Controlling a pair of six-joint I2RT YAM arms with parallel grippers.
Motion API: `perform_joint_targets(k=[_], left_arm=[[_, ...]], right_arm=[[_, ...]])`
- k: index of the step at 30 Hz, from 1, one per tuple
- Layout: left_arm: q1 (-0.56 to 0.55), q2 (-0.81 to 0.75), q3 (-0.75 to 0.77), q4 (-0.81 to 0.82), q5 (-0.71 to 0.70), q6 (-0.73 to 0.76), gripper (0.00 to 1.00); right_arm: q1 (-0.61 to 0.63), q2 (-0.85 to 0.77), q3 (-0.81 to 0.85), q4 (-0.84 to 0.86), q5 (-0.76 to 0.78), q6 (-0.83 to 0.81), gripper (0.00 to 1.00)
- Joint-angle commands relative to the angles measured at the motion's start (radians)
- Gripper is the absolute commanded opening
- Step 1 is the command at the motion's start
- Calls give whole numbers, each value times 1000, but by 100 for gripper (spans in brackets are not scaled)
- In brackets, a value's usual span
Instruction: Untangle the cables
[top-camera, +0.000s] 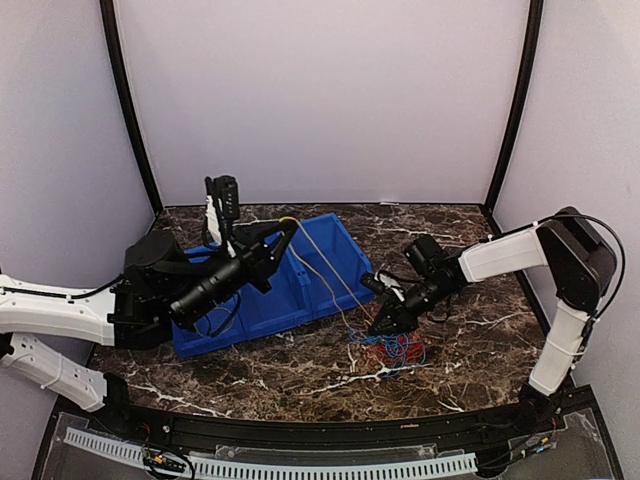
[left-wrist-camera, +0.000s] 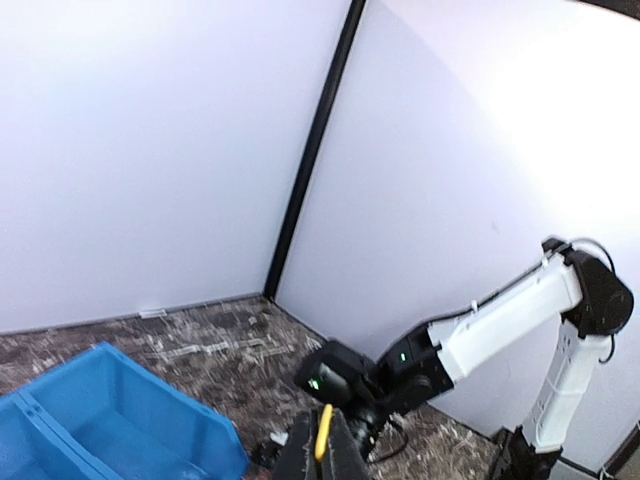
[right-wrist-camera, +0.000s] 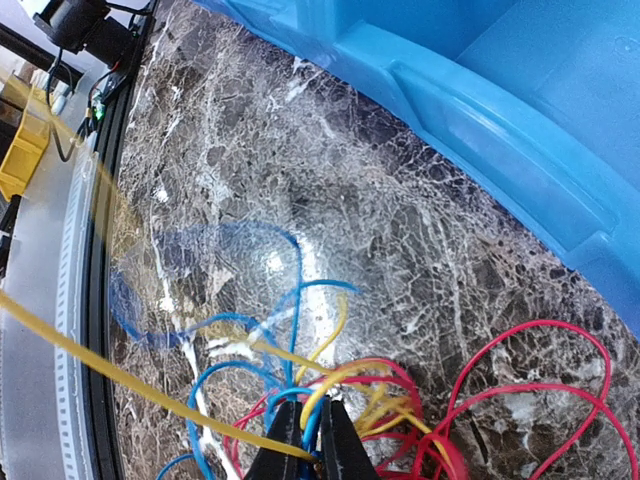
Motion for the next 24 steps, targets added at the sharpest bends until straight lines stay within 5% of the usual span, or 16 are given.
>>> perform_joint_targets(k=[1, 15, 24], left_arm=[[-1, -191, 54, -40, -139, 159, 0], [0, -322, 42, -214, -179, 165, 0], [0, -376, 318, -381, -214, 384, 0]], right_arm=[[-10, 5, 13, -25, 56, -9, 9], [-44, 38, 26, -63, 84, -38, 12], [-55, 73, 38, -82, 92, -52, 22]])
